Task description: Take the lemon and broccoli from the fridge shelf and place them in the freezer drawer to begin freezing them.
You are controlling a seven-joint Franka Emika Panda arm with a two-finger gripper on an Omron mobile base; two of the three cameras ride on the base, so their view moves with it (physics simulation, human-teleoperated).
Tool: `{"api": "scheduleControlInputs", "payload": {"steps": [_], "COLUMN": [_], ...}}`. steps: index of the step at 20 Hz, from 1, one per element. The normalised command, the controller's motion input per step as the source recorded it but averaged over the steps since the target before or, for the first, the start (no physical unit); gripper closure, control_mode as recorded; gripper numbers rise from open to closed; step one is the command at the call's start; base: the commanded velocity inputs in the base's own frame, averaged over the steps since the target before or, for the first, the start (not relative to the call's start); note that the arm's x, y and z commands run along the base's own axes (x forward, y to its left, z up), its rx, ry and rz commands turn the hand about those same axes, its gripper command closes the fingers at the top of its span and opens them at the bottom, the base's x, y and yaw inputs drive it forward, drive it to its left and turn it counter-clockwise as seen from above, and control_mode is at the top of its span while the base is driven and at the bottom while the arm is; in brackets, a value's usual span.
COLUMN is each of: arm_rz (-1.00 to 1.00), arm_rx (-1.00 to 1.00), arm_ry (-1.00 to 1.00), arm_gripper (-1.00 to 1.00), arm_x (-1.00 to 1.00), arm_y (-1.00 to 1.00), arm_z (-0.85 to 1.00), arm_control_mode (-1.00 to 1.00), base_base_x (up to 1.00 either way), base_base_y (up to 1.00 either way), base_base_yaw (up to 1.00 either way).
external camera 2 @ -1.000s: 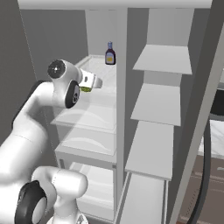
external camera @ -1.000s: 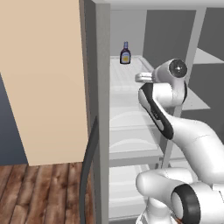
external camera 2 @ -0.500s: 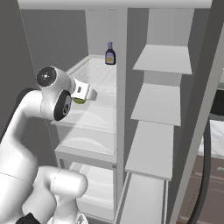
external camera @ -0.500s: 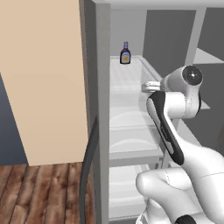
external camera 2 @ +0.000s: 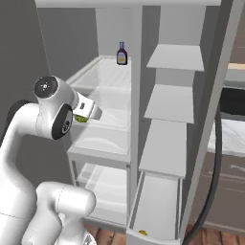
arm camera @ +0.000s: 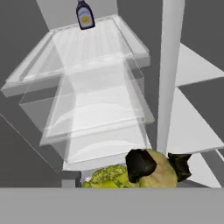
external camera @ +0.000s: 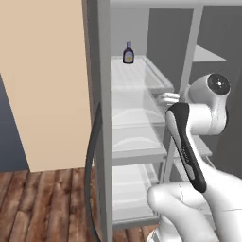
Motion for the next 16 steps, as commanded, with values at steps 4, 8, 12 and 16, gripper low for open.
{"api": "scheduleControlInputs", "payload": {"steps": [4, 8, 12, 16], "arm_rz": [0.00, 0.00, 0.00, 0.00], "arm_rx": [0.00, 0.00, 0.00, 0.00], "arm_ry": [0.00, 0.00, 0.00, 0.00], "arm_gripper": [1.00, 1.00, 1.00, 1.00], "arm_x": [0.00, 0.00, 0.00, 0.00], "arm_y": [0.00, 0.00, 0.00, 0.00], "arm_z": [0.00, 0.00, 0.00, 0.00], "arm_control_mode": [1.00, 1.00, 1.00, 1.00], "base_base_x": [-0.83, -0.50, -0.14, -0.05], "base_base_y": [0.00, -0.22, -0.25, -0.17], "base_base_yaw": [-0.18, -0.22, -0.20, -0.19]}}
